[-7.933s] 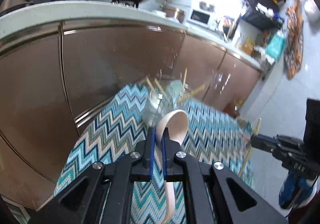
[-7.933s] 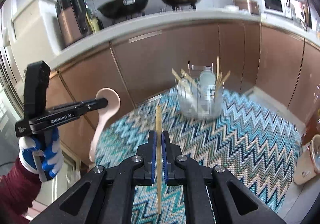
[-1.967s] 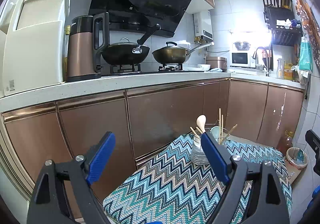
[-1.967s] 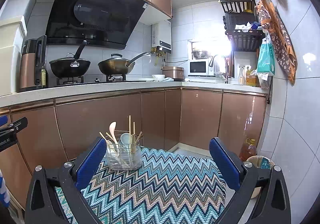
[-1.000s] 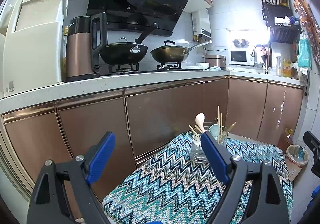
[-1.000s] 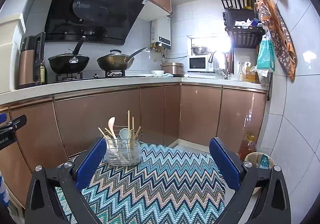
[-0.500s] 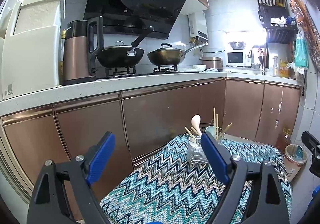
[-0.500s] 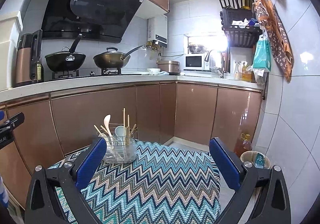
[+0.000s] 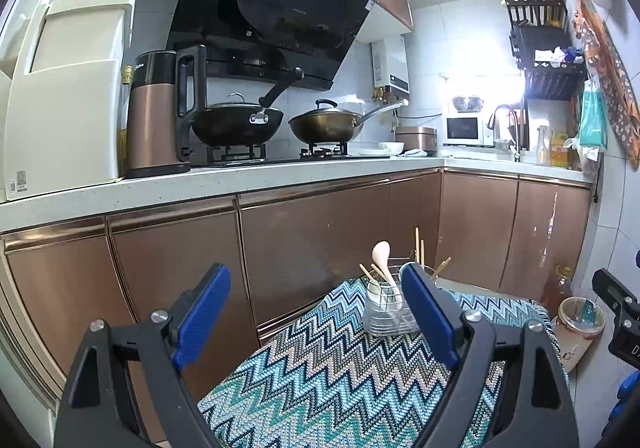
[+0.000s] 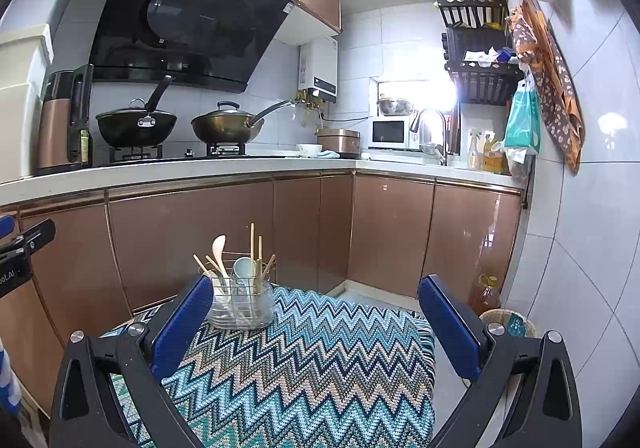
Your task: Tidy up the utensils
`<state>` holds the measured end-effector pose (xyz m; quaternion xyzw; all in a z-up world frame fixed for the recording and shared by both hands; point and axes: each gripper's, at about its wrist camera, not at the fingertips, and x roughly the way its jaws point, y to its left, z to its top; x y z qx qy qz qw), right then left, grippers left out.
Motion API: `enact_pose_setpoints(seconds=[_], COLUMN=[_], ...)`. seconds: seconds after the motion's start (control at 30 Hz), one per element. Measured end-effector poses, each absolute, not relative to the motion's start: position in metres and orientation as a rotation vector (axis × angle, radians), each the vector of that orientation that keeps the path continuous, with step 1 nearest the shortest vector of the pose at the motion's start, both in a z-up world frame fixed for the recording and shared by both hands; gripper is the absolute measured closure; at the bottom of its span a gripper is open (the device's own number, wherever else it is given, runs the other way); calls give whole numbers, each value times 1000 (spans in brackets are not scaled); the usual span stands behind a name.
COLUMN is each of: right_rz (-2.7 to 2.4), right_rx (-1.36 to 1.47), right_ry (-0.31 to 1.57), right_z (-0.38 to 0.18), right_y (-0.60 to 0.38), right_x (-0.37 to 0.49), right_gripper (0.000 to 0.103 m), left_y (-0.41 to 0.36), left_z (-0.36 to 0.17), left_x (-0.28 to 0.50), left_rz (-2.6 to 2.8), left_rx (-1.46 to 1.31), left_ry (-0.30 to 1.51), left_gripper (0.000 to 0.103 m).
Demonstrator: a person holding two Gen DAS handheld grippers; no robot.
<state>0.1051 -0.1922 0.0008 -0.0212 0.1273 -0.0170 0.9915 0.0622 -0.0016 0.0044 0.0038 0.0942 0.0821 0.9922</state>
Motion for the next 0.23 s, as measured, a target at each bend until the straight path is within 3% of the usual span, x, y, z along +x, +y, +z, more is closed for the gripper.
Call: enact_pose_setpoints(seconds=[0.23], right_rz=[-35], right_rx=[-81], right_ry=[261], right_z=[3], right_y=[-184], right_x=[97], right_gripper=[0], left_y=[9], left_z=[10], left_x=[51], left_rz=[183], left_rx=[-6], left_ry=[175], left_gripper=[16])
